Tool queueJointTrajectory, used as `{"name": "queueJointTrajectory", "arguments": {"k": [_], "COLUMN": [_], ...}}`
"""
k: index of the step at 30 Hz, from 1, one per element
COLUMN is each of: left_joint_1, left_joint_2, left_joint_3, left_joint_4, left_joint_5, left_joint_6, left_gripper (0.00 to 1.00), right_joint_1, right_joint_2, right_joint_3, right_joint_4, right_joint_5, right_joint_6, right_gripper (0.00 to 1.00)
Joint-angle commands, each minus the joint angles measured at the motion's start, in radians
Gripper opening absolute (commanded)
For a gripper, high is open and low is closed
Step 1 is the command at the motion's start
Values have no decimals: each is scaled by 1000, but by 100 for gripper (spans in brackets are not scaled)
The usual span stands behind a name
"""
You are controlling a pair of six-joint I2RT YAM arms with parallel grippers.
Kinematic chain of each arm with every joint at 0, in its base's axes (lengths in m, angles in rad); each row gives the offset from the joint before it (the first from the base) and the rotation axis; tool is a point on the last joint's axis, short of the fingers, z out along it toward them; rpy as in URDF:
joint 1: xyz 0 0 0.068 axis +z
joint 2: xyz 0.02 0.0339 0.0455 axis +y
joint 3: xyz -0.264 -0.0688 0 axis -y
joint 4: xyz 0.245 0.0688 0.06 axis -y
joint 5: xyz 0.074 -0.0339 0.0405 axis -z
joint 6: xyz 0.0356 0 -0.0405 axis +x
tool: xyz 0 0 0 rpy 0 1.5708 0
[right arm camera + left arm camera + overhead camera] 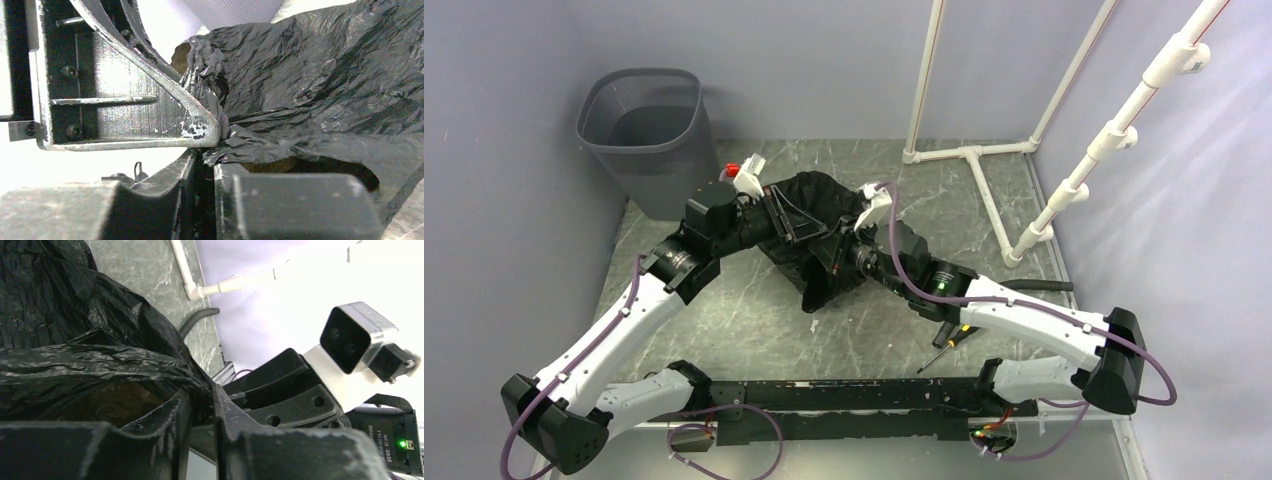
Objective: Put the trash bags into the trash bin
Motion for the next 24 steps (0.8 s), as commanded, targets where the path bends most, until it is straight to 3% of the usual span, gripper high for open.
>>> {"name": "queueJointTrajectory", "arguments": {"k": [1,7,10,17,24], "left_joint_1": [-5,-5,-5,-4,-5], "left_joint_2": [-7,8,39,89,83], "left_joint_3": [8,51,103,165,160], "left_joint_4": [26,-18,-63,-146,-156], "left_joint_5": [0,6,52,104,101], "left_joint_6": [14,110,197,288,310], "left_gripper": [29,61,68,68,56], "right_joint_1": [-1,-10,-36,-123,-178], "right_joint_2": [-67,-105,-139,-206,-235], "right_joint_3": [3,14,-10,-53,-79], "right_joint_4": [-1,-92,-123,-163,-155], "right_joint_5": [9,-172,-279,-398,-485], "right_joint_6": [-56,-195,-239,-267,-257], "right_gripper": [14,9,8,8,11]}}
